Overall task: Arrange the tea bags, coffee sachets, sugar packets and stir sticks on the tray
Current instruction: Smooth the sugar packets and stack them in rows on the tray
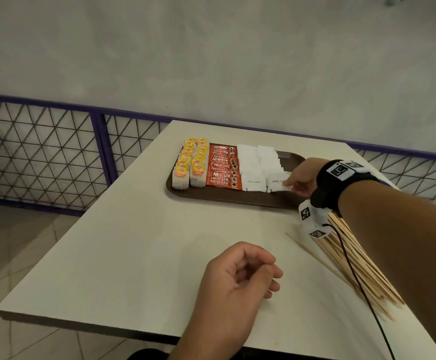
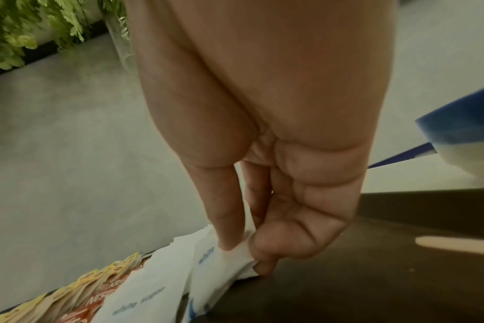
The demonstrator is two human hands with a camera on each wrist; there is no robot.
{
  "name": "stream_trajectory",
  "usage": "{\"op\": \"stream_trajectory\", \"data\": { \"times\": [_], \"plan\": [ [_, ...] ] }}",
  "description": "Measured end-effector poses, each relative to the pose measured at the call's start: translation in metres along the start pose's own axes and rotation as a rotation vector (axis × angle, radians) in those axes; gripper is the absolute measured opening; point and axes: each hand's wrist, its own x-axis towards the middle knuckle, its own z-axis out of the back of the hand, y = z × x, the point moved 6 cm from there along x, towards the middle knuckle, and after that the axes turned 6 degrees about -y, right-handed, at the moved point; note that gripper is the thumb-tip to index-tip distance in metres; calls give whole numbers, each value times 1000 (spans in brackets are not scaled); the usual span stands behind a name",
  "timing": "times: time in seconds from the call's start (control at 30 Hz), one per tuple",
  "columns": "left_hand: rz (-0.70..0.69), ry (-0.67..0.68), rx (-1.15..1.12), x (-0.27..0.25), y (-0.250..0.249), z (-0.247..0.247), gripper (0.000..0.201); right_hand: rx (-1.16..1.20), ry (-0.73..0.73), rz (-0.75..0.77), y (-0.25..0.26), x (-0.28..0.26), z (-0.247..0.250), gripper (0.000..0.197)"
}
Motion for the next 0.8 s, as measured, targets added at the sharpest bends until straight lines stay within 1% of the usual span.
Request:
{"op": "stream_trajectory", "data": {
  "times": [0.07, 0.1, 0.17, 0.23, 0.3, 0.43, 0.5, 0.57, 0.6, 0.67, 0.73, 0.8],
  "plan": [
    [-10, 5, 0, 0, 1, 0, 10, 55, -12, 47, 2, 7, -1, 24],
    [-15, 8, -1, 0, 1, 0, 10, 46, -19, 62, 2, 7, -1, 24],
    [-21, 8, 4, 0, 1, -1, 11, 4, -27, 65, 1, 5, -2, 19],
    [-22, 7, 7, 0, 0, -2, 13, 31, -58, 133, 4, 8, 1, 12],
    [-26, 11, 10, 2, -1, -3, 13, 24, -93, 189, 3, 10, 5, 13],
    [-35, 1, 6, 2, -1, -1, 9, 47, -71, 196, 3, 10, 0, 16],
    [-34, 7, 10, 2, -1, -2, 8, 22, -67, 210, 5, 8, -3, 18],
    [-30, 5, 23, 2, -1, -2, 17, -23, -69, 221, 4, 7, -4, 17],
    [-27, 1, 24, 2, 0, -2, 17, -44, -69, 224, 4, 8, -5, 15],
    [-24, -1, 24, 2, -1, -2, 10, -78, -82, 227, 4, 8, -6, 11],
    [-19, 3, 25, 2, -1, -2, 12, -85, -102, 230, 8, 5, -5, 21],
    [-16, 6, 48, 2, 0, -1, 18, -68, -116, 199, 12, -4, 2, 29]
  ]
}}
